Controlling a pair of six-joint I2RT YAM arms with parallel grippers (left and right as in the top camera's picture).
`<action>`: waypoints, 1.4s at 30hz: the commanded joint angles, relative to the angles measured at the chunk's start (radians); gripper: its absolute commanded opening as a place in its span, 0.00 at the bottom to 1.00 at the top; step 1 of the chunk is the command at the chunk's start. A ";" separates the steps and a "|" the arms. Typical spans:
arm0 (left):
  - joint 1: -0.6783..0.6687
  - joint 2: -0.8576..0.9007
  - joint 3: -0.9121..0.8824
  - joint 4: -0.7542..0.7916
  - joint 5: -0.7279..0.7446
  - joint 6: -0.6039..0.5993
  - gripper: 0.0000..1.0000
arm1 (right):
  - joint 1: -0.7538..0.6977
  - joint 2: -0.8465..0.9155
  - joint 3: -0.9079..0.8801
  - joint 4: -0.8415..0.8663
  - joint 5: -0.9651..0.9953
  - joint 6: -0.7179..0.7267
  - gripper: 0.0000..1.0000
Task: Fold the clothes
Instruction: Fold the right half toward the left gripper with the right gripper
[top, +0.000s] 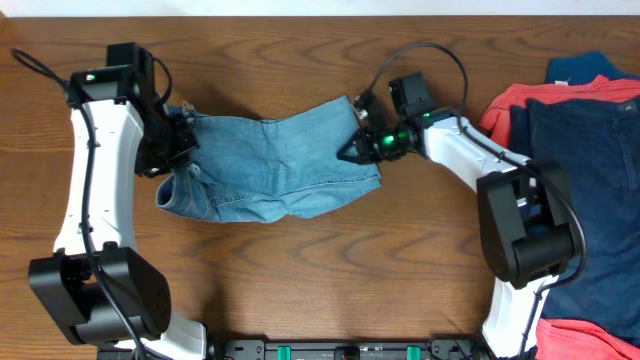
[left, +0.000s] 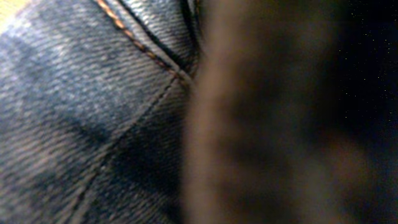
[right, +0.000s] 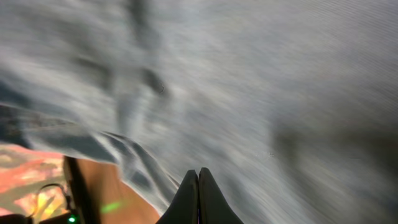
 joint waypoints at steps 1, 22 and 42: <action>-0.031 -0.002 0.005 -0.001 0.000 -0.035 0.07 | 0.076 -0.032 0.001 0.088 -0.083 0.075 0.01; -0.054 -0.119 0.032 -0.052 0.104 -0.020 0.07 | 0.478 0.198 0.001 0.519 0.270 0.322 0.01; -0.209 -0.122 0.031 0.072 0.060 -0.136 0.08 | 0.146 -0.084 0.000 -0.210 0.546 0.021 0.05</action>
